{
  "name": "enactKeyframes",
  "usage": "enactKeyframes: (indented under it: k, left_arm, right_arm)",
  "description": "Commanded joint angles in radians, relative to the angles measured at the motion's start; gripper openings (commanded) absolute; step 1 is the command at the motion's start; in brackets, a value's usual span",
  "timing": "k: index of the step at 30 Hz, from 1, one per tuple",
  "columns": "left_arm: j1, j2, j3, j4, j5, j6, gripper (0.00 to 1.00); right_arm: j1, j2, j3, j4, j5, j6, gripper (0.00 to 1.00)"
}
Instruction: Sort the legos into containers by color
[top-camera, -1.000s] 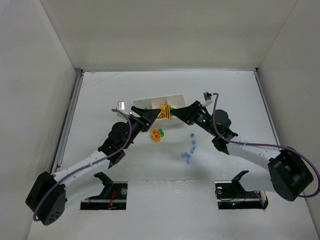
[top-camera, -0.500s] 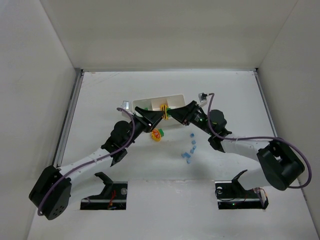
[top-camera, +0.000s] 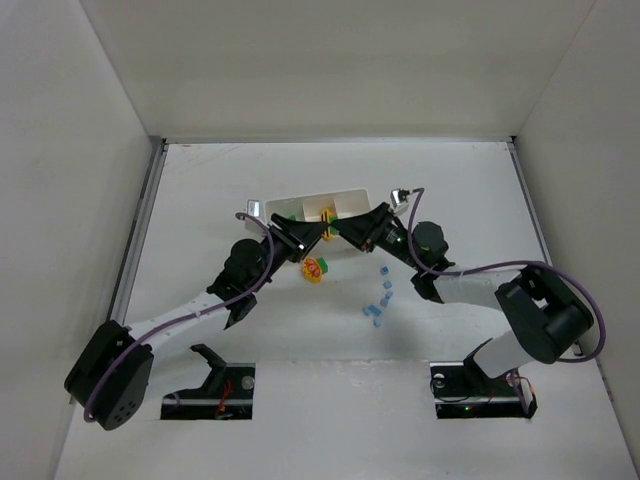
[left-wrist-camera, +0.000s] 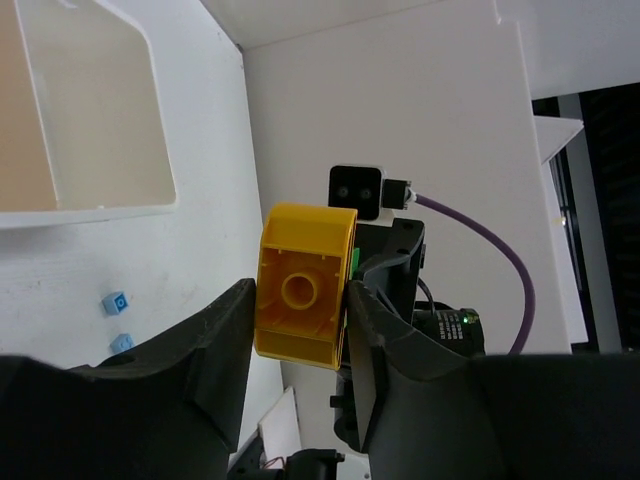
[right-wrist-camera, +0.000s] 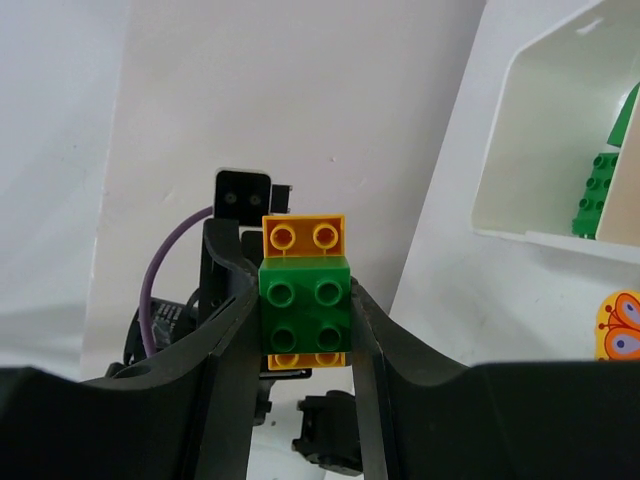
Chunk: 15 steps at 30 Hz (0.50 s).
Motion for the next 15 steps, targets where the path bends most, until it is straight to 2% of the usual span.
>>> enactKeyframes:
  k: [1, 6, 15]
  left_arm:
    - [0.003, 0.001, 0.027, 0.079, 0.01, 0.024, 0.25]
    - [0.014, -0.017, 0.008, 0.074, 0.003, 0.044, 0.15]
    - [0.149, -0.159, -0.081, -0.002, 0.016, 0.059, 0.1]
  right_arm:
    - [0.008, 0.002, -0.01, 0.106, -0.026, -0.002, 0.31]
    - [-0.006, -0.004, -0.026, 0.106, -0.029, -0.003, 0.31]
    - [-0.05, -0.033, -0.062, 0.106, -0.041, -0.016, 0.31]
